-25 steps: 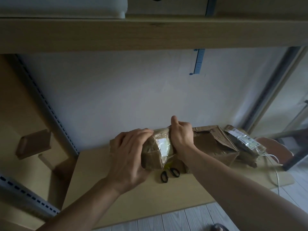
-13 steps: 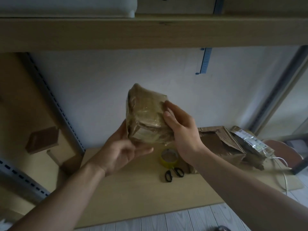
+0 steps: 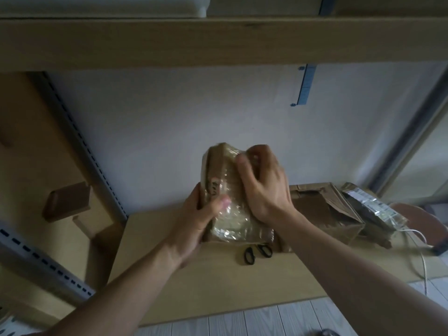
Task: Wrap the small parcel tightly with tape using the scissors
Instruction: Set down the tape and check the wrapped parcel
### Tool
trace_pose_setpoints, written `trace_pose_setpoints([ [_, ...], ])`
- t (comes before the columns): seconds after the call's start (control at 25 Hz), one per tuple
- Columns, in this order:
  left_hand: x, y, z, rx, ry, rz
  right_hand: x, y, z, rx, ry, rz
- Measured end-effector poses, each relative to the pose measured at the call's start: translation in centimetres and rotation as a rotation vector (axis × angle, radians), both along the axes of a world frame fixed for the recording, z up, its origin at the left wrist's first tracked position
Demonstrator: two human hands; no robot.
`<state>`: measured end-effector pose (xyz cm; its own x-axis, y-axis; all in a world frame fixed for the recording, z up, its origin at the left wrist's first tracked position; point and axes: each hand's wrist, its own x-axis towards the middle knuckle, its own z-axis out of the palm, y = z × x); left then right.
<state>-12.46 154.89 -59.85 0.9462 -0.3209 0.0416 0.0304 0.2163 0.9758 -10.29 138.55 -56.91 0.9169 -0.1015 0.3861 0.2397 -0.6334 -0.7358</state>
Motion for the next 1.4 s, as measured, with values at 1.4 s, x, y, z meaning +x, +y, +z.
trace_pose_setpoints([
  [1.4, 1.0, 3.1, 0.6, -0.083, 0.43, -0.008, -1.5, -0.8, -0.3, 0.157, 0.081, 0.419],
])
